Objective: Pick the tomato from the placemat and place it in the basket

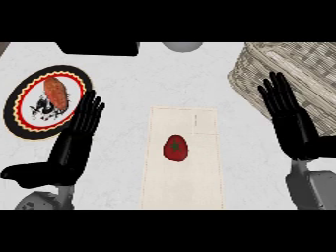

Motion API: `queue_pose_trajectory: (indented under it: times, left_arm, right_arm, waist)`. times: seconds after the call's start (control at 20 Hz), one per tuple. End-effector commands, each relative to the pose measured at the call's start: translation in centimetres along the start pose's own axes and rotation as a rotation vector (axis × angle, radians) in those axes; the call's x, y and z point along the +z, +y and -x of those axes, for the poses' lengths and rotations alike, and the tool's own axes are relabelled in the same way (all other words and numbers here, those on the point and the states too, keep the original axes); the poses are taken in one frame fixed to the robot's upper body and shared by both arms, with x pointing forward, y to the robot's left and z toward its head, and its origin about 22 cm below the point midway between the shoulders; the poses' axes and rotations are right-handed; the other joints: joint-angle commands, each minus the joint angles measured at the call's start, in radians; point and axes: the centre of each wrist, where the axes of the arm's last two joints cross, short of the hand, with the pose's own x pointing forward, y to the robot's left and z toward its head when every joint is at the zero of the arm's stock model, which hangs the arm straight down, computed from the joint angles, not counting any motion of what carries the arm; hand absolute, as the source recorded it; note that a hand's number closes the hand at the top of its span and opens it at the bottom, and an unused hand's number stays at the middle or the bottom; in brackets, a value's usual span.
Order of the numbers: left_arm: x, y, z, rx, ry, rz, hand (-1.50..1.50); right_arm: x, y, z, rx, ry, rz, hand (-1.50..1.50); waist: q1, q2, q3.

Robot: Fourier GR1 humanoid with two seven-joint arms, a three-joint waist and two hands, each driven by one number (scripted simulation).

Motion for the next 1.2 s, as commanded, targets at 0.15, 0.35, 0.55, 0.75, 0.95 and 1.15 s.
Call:
queue_pose_trajectory:
  times: [0.15,0.35,0.55,0.75,0.95,1.15]
  left_arm:
    - [-0.6,4.5,1.6,-0.276,0.194,-0.115,0.00]
    - [-1.2,7.3,1.1,-0.341,0.329,-0.128,0.00]
    - [-2.7,7.8,0.3,-0.377,0.372,-0.127,0.00]
    - [-1.7,7.3,2.1,-0.384,0.400,-0.140,0.00]
    - [-2.6,7.9,0.8,-0.390,0.406,-0.164,0.00]
    - [-2.3,8.7,1.2,-0.404,0.405,-0.179,0.00]
  right_arm:
    - [0.1,3.0,4.2,-0.166,-0.128,-0.013,1.50]
    - [-1.9,7.9,0.9,-0.199,-0.575,-0.251,1.50]
    - [1.1,11.9,3.2,-0.004,-0.657,-0.084,-1.50]
    - [2.7,13.2,2.8,0.227,-0.552,0.092,-1.50]
    - [4.1,6.9,3.7,0.624,-0.339,0.117,-1.50]
    - [5.4,4.6,2.4,0.860,-0.156,-0.044,-1.50]
  waist:
    - [-0.008,0.004,0.032]
    - [-0.017,-0.002,0.035]
    - [-0.021,-0.008,0.028]
    - [-0.040,-0.017,0.024]
    - [-0.074,-0.027,0.018]
    - [-0.074,-0.027,0.013]
